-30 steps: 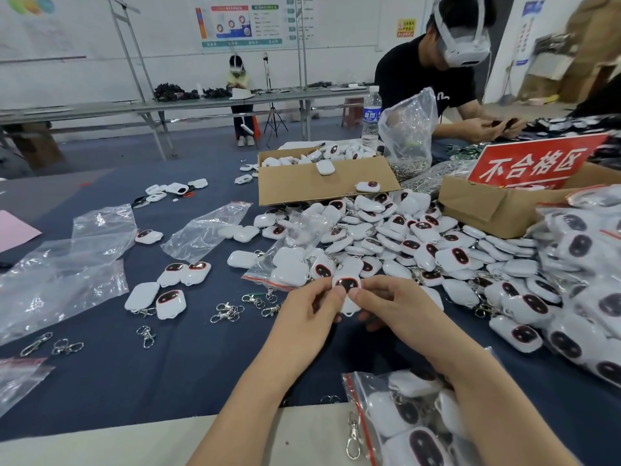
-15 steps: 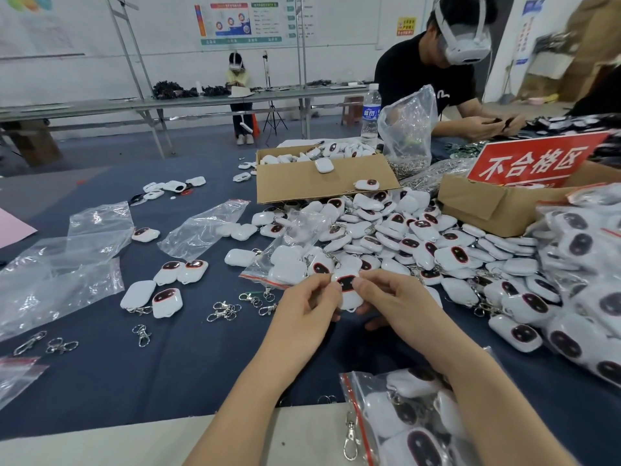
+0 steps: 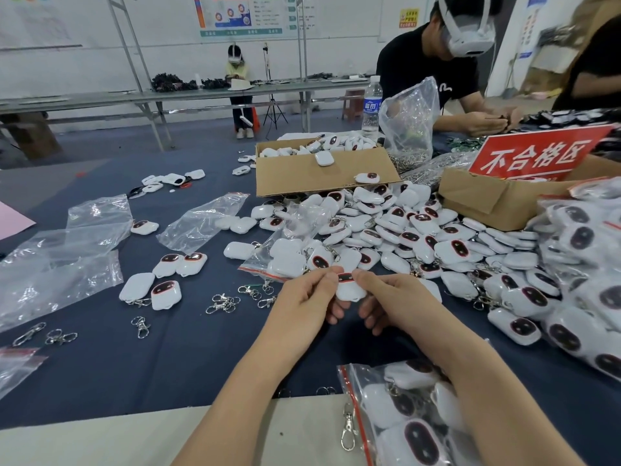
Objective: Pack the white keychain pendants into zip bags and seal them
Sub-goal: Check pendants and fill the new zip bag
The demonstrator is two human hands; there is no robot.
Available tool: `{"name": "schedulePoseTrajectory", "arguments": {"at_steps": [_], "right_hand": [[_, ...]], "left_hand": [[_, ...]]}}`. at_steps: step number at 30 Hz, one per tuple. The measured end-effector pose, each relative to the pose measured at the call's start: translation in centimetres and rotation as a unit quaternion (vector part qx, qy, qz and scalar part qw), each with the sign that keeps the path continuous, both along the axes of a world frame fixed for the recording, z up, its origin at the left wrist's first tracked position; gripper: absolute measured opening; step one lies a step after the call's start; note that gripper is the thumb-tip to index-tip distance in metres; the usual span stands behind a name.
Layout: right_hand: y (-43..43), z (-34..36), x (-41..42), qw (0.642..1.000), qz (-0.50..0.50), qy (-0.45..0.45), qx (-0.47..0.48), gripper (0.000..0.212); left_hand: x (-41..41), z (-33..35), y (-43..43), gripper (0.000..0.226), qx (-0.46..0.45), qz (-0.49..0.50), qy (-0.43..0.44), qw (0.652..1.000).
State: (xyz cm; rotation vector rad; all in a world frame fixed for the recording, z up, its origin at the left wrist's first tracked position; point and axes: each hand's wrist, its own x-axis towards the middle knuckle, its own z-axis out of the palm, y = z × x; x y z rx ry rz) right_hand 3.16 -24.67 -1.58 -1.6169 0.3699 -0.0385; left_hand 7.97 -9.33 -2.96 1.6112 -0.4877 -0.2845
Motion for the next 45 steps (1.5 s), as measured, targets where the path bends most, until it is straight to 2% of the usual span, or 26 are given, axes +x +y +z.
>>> {"name": "schedulePoseTrajectory", "arguments": {"at_steps": [5,11,16,18,20,22,24,27,28,30,34,37,39,41,45], "right_hand": [[0.0,-0.2,0.0,1.0,0.01,-0.007,-0.017,0.039],[0.0,-0.4,-0.2,0.998,0.024,-0.027,-0.043,0.038],[-0.1,-0.3,0.2,1.0,-0.012,-0.019,0.014,0.035],[-0.4,-0.4,0.4,0.997,-0.039,-0.018,0.062,0.026],[-0.6,-0.6,0.6,0.995,-0.049,-0.017,0.087,0.018],[-0.6,-0.6,0.8,0.993,-0.053,-0.012,0.102,0.014],[-0.6,-0.5,0.9,0.993,-0.051,-0.009,0.11,0.014],[-0.7,-0.4,0.8,0.992,-0.05,-0.009,0.113,0.011],[-0.7,-0.4,0.7,0.992,-0.05,-0.012,0.117,0.012],[-0.7,-0.3,0.6,0.991,-0.052,-0.019,0.123,0.02],[-0.6,-0.2,0.6,0.99,-0.063,-0.026,0.124,0.032],[-0.4,-0.1,0.6,0.99,-0.058,-0.022,0.124,0.04],[-0.3,0.1,0.5,0.99,-0.058,-0.018,0.127,0.043],[-0.4,0.1,0.5,0.989,-0.06,-0.014,0.136,0.044],[-0.4,0.1,0.4,0.989,-0.059,-0.016,0.137,0.047]], "left_hand": [[0.2,-0.1,0.0,0.016,-0.007,-0.016,0.015,1.0],[0.0,-0.4,-0.4,0.01,0.034,0.018,-0.03,0.999],[-0.1,0.9,-0.9,0.016,0.022,0.061,-0.031,0.997],[1.4,3.7,-1.8,0.023,0.022,0.065,-0.044,0.997],[5.1,8.1,-3.3,0.037,-0.017,0.072,-0.046,0.996],[9.4,13.4,-4.6,0.057,-0.064,0.083,-0.008,0.994],[12.8,17.2,-5.2,0.057,-0.079,0.114,0.027,0.99],[13.0,16.1,-4.9,0.014,0.011,0.161,-0.011,0.987],[12.1,14.4,-4.7,0.012,0.039,0.161,-0.025,0.986],[9.3,10.6,-3.9,0.021,0.108,0.139,-0.067,0.982],[3.9,3.8,-2.9,0.035,0.261,0.067,-0.227,0.936],[1.8,0.9,-3.4,0.041,0.405,0.004,-0.343,0.848],[1.6,0.4,-3.6,0.041,0.45,0.008,-0.35,0.822],[2.0,0.3,-3.9,0.043,0.458,0.029,-0.34,0.821],[3.1,1.2,-4.5,0.043,0.508,0.047,-0.322,0.798]]}}
